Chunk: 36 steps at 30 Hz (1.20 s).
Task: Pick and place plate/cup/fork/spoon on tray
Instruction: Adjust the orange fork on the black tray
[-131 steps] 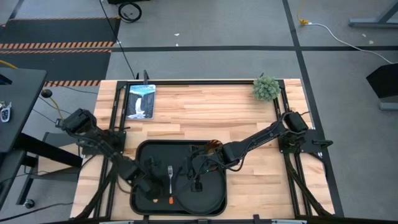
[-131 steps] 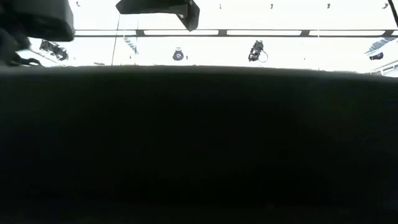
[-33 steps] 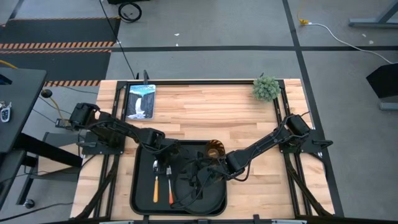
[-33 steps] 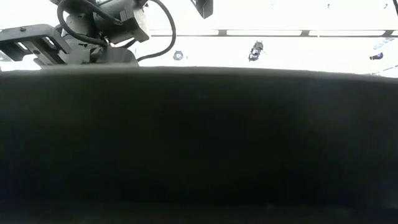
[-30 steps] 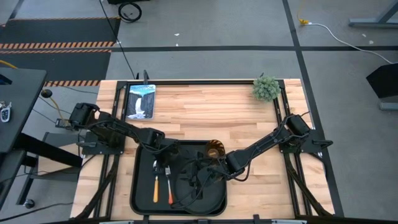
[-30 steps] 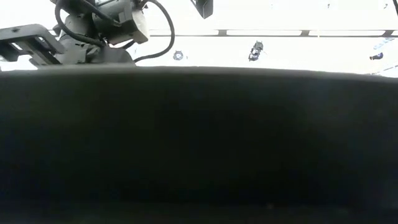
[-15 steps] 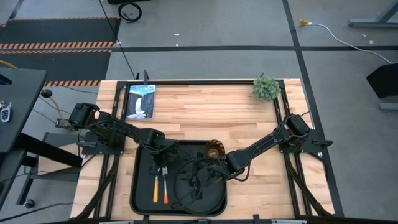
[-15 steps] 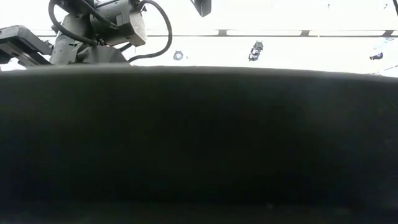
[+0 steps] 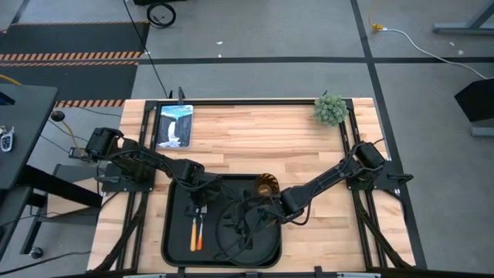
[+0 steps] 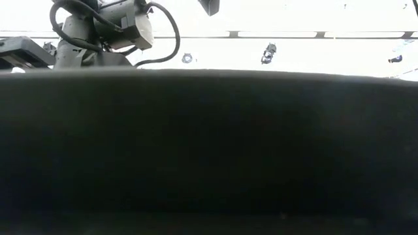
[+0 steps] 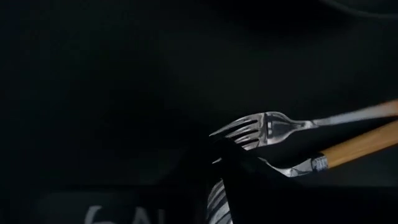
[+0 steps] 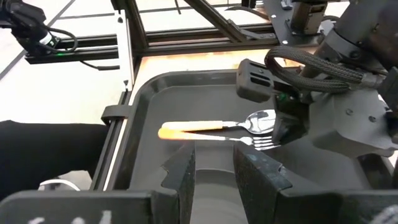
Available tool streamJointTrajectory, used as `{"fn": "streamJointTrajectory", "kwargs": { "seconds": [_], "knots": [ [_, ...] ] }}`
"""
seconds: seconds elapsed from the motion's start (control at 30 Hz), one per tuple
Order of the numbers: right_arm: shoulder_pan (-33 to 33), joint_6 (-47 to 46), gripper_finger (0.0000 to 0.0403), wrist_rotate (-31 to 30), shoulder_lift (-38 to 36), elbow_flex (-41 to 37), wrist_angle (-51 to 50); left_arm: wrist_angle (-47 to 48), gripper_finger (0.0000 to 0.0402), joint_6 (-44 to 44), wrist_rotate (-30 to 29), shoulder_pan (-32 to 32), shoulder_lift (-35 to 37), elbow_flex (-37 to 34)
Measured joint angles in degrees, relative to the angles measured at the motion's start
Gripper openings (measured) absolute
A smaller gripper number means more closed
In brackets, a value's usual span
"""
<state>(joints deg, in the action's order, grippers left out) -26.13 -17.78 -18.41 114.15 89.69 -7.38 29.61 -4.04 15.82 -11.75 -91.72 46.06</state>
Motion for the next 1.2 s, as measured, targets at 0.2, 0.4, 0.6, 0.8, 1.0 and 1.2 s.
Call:
{"fn": "streamJointTrajectory", "kwargs": {
  "seconds": [0.2,0.4,0.6,0.8,1.0,1.2],
  "knots": [
    [0.0,0.4,0.0114,0.0,0.0,0.0,0.0,0.0,0.0066,-3.8,0.1,0.0,0.0,0.0],
    [0.0,0.0,0.0114,0.0,0.0,0.0,0.0,0.7,0.0077,-5.9,0.3,0.0,0.0,0.0],
    [0.0,0.0,0.0114,0.0,0.0,0.0,0.0,1.1,0.0077,-7.3,0.5,0.0,0.0,0.0],
    [0.0,0.0,0.0114,0.0,0.0,0.0,0.0,1.1,0.0078,-7.1,0.5,0.0,0.0,0.0],
    [0.0,-0.1,0.0114,0.0,0.0,0.0,0.0,0.9,0.0078,-7.4,0.5,0.0,0.0,0.0],
    [0.0,-0.3,0.0114,0.0,0.0,0.0,0.0,0.0,0.0084,-8.4,0.4,0.0,0.0,0.0]
  ]
}}
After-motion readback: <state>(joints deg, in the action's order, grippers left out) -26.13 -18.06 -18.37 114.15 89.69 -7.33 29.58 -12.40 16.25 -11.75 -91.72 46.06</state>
